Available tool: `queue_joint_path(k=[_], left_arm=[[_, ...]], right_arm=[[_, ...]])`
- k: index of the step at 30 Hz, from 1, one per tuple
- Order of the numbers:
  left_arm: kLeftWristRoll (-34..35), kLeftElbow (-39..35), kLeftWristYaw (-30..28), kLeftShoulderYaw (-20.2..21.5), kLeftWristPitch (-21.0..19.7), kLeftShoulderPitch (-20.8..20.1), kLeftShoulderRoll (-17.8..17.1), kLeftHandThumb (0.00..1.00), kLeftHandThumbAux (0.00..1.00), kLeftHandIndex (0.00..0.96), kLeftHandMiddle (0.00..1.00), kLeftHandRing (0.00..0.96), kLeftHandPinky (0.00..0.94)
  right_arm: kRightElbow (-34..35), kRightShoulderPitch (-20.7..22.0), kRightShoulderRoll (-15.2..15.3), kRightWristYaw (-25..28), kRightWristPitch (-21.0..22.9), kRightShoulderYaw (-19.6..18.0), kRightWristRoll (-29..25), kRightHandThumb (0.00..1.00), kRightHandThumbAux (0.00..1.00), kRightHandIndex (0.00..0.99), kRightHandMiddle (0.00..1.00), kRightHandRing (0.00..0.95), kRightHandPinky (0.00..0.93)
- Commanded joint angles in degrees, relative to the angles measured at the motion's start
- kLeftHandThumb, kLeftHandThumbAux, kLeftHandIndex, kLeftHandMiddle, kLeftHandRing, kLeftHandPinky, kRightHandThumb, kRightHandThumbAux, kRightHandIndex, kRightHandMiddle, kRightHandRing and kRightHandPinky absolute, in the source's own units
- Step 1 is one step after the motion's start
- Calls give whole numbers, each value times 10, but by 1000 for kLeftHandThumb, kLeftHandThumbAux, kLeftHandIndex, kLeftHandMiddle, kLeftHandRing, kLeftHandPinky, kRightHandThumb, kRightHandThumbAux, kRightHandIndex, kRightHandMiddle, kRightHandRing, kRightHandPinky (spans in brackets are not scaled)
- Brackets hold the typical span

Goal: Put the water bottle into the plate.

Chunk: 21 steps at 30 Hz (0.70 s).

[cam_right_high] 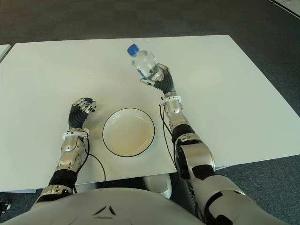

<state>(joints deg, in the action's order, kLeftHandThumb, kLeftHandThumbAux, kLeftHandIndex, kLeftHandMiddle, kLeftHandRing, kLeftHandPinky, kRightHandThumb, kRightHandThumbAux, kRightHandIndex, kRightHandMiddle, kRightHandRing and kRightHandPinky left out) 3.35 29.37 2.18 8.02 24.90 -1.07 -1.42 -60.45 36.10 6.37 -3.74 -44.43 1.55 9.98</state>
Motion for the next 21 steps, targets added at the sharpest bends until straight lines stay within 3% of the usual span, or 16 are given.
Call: queue_joint_path(k=[1,8,11,14,21], left_arm=[[-5,8,7,-1,-19,9,3,835,675,421,471,504,501],[-3,7,7,0,-19,9,5,835,675,420,472,504,500],[-3,9,7,0,-17,8,5,835,675,421,472,506,501],[-2,10,6,0,-16,8,5,835,675,421,471,506,501],[-2,12,6,1,-15,8,6,835,675,422,471,505,500]], right_arm=[[76,-40,0,63,-26,18,-19,705,721,439,893,887,877],[180,-92,0,130,-2,48,-23,706,721,439,889,885,870],[215,-110,6,141,-2,67,-1,706,721,439,893,888,880],[233,-119,13,147,-5,80,15,706,722,438,903,895,893],[267,-148,35,219,7,119,5,707,720,439,902,897,883]])
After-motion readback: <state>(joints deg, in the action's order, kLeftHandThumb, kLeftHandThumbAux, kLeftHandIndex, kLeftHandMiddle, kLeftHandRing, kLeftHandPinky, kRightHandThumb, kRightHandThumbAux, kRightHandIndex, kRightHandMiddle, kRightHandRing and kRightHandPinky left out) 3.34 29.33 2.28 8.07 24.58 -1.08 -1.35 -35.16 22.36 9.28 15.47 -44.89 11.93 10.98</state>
